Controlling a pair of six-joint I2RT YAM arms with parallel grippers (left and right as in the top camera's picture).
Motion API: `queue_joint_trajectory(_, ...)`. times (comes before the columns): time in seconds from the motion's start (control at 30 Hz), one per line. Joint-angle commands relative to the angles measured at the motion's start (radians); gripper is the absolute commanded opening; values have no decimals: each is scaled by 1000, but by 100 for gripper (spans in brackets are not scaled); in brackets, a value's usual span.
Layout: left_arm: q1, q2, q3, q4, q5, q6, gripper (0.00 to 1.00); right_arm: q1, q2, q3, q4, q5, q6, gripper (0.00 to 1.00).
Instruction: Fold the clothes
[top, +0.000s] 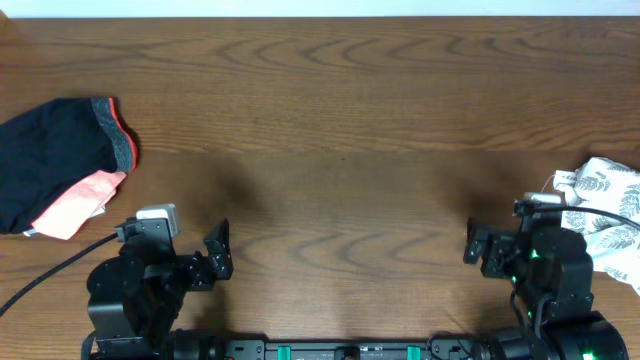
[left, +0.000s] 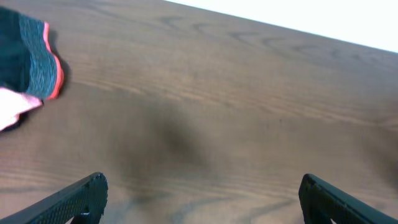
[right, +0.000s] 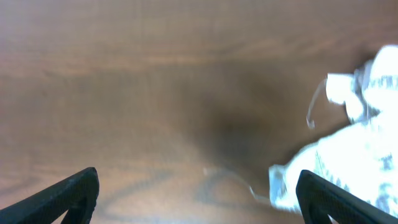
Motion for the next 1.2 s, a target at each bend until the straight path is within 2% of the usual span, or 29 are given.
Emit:
queue_joint_trajectory(0.0, 0, -3, -5, -24, -2, -8, 98, 9, -7, -18, -58, 26, 23, 99)
queue_joint_trajectory(0.27, 0, -3, -5, -56, -2, -8, 98, 9, -7, -18, -188, 26, 23, 99)
queue_joint_trajectory(0.8, 0, -3, -5, -56, -2, -8, 98, 9, -55, -19, -224, 26, 23, 99)
queue_joint_trajectory(0.97, 0, -3, -5, -56, -2, -8, 98, -25, -219, -66, -130, 26, -16, 99)
queue_joint_trajectory(1.17, 0, -3, -5, -56, -2, -8, 98, -62, -456, -237, 116, 18, -116, 99)
